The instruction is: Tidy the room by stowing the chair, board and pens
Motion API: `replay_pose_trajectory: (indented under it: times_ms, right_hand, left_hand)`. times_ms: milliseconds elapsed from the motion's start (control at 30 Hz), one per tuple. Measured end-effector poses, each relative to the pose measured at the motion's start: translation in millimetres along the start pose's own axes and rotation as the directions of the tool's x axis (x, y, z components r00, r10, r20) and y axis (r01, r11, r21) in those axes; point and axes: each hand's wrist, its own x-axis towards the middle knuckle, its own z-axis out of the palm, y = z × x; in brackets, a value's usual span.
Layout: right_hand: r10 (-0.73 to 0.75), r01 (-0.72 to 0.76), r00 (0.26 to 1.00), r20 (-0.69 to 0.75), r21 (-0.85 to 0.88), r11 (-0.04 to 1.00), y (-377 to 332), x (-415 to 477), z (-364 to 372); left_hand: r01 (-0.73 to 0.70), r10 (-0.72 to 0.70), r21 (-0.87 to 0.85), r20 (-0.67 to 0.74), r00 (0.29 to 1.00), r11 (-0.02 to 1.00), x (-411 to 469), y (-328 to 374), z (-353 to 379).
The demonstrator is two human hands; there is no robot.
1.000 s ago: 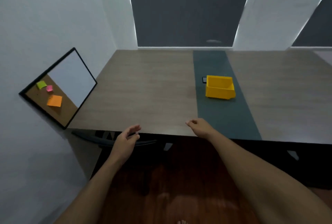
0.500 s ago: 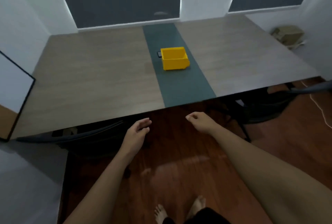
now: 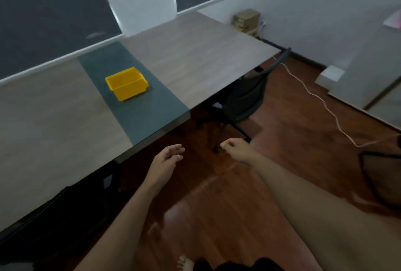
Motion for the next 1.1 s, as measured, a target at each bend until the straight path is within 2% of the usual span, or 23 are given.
replay_pose_trajectory:
  times_ms: [167, 333, 433, 533, 700, 833, 933, 1000, 1100]
  right_hand:
    - [0.113, -0.105, 0.990, -0.081, 0.099, 0.990, 103, -51, -72]
    - [0.260, -0.220, 0.944, -0.204, 0.197, 0.955, 209, -105, -132]
    - [0.314, -0.231, 0.902, -0.298, 0.282, 0.931, 262, -146, -161]
    - [0.400, -0.265, 0.855, -0.330, 0.384, 0.884, 312, -186, -181]
    - [0.598, -0.321, 0.707, -0.377, 0.583, 0.746, 407, -251, -190]
    - [0.725, -0.323, 0.584, -0.364, 0.716, 0.619, 434, -306, -189]
    - [0.812, -0.286, 0.463, -0.355, 0.808, 0.516, 452, -340, -179]
    - [0.844, -0.266, 0.420, -0.334, 0.843, 0.467, 464, -361, -167]
    - [0.902, -0.237, 0.313, -0.298, 0.895, 0.379, 480, -391, -148]
  left_hand:
    - [-0.019, 0.011, 0.049, 0.153, 0.988, 0.999, 5, 30, 109]
    - [-0.043, 0.015, 0.086, 0.301, 0.953, 0.995, 13, 55, 223]
    - [-0.079, 0.022, 0.123, 0.408, 0.913, 0.989, 20, 66, 293]
    - [-0.124, 0.019, 0.166, 0.524, 0.852, 0.978, 24, 75, 357]
    - [-0.210, -0.010, 0.232, 0.694, 0.719, 0.950, 19, 89, 461]
    - [-0.279, -0.066, 0.288, 0.794, 0.604, 0.916, 17, 92, 527]
    - [-0.327, -0.113, 0.306, 0.861, 0.496, 0.894, 13, 89, 573]
    - [-0.357, -0.139, 0.307, 0.894, 0.426, 0.882, 7, 84, 604]
    - [-0.401, -0.178, 0.307, 0.928, 0.327, 0.863, -7, 68, 649]
